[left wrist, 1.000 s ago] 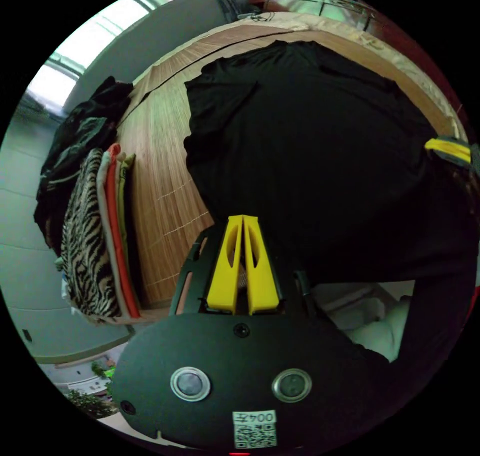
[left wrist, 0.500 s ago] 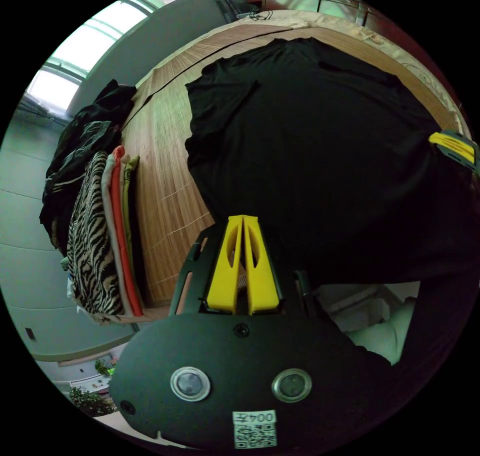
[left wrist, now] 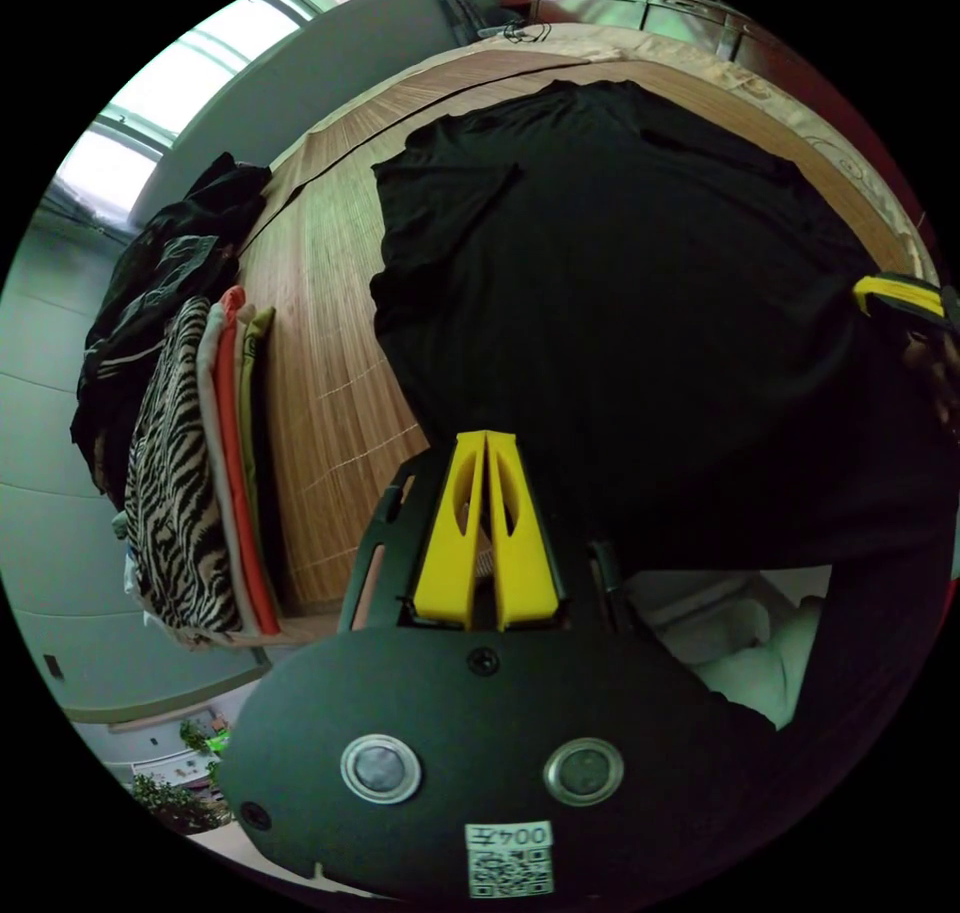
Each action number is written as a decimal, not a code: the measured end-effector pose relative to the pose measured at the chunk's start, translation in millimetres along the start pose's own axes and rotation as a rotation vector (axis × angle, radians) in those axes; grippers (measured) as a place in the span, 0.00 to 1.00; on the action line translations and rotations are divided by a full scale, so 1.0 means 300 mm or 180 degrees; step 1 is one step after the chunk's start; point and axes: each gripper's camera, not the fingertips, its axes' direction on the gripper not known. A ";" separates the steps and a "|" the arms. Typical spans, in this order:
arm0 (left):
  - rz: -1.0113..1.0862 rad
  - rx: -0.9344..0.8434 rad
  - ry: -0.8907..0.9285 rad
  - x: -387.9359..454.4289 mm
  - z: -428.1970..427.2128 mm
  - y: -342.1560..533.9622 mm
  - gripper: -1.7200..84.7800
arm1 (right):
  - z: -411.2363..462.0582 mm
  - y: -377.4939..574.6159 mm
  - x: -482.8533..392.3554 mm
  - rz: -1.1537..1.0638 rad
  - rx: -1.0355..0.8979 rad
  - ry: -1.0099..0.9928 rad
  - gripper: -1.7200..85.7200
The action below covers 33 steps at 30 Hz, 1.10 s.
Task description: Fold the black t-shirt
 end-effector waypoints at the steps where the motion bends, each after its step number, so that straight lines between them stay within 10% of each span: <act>1: -0.0002 0.0000 0.0004 -0.002 0.001 -0.001 0.02 | 0.007 0.006 0.006 -0.0016 0.0018 0.0048 0.01; 33: -0.0203 0.0196 0.0710 -0.344 0.124 -0.067 0.03 | 0.156 0.023 0.457 -0.0016 0.0514 -0.0185 0.09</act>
